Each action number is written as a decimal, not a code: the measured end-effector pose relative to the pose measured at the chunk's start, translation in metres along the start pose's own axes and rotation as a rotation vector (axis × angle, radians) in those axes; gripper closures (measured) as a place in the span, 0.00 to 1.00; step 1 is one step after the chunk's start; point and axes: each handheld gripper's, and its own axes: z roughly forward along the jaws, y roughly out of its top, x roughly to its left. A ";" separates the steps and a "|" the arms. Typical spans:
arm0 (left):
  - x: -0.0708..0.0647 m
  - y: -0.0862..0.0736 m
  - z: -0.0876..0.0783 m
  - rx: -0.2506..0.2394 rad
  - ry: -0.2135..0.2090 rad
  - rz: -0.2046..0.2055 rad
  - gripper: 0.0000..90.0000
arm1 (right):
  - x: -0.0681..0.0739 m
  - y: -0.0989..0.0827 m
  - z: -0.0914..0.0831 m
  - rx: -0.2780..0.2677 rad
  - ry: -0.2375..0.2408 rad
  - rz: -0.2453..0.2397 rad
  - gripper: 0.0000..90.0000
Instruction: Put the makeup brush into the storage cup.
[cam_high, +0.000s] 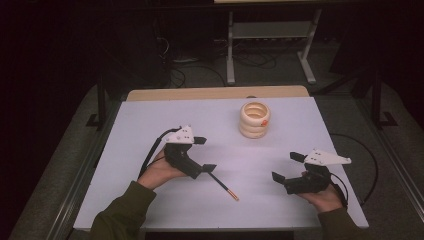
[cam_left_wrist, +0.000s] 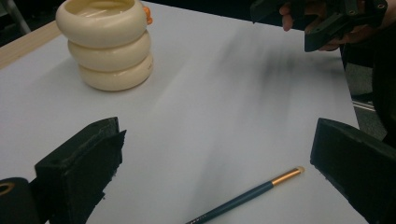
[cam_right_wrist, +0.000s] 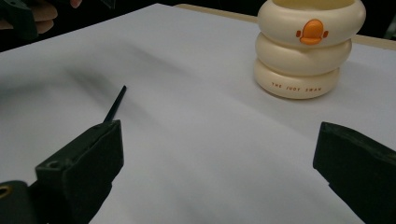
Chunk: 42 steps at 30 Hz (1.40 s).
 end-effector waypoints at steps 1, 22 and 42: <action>0.000 0.001 0.002 -0.001 -0.003 0.000 0.02 | 0.000 0.000 0.000 0.000 0.000 0.000 0.01; -0.002 0.012 0.031 0.118 -0.068 0.053 0.02 | -0.001 0.000 0.000 -0.005 0.000 0.006 0.01; -0.005 0.017 0.047 0.272 -0.115 0.113 0.02 | 0.000 0.000 0.001 0.001 0.004 0.004 0.01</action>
